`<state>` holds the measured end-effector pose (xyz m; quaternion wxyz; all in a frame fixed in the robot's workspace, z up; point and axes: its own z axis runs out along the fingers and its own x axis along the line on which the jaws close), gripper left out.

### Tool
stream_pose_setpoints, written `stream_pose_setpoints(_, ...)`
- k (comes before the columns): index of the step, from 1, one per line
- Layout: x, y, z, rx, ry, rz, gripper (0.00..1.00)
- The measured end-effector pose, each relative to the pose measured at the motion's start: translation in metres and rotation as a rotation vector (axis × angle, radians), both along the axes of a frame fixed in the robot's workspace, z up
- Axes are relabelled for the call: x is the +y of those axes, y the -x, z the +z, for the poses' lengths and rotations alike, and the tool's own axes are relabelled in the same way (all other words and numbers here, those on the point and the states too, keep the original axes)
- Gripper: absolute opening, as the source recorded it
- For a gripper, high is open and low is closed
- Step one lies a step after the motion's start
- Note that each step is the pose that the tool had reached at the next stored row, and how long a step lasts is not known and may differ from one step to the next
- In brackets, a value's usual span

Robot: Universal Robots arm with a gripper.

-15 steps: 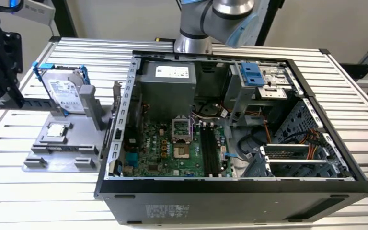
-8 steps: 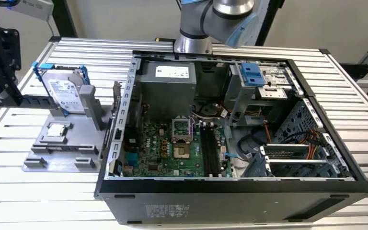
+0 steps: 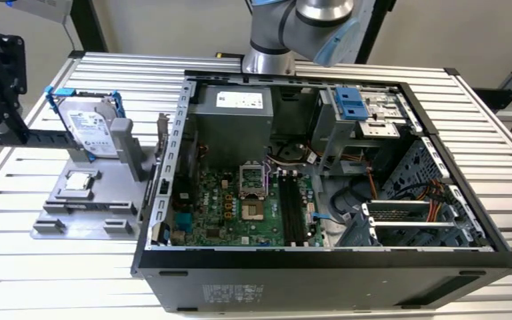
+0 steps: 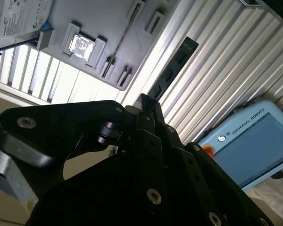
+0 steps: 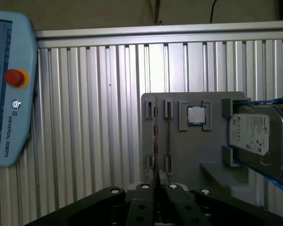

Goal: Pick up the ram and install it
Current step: 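Pick up the ram and move it above insertion slot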

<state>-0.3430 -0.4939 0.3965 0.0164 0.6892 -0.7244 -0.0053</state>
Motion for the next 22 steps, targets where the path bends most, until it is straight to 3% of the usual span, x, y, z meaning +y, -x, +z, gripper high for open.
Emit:
stream_pose_setpoints(4,0.0000,0.0000,0.0083,0.0001,0.0001,0.000,0.00)
stream_pose_setpoints(11,0.0000,-0.0014,0.0086,-0.0012,0.0000,0.000,0.00)
stream_pose_setpoints(22,0.0000,-0.0163,0.0085,-0.0013,-0.0001,0.000,0.00)
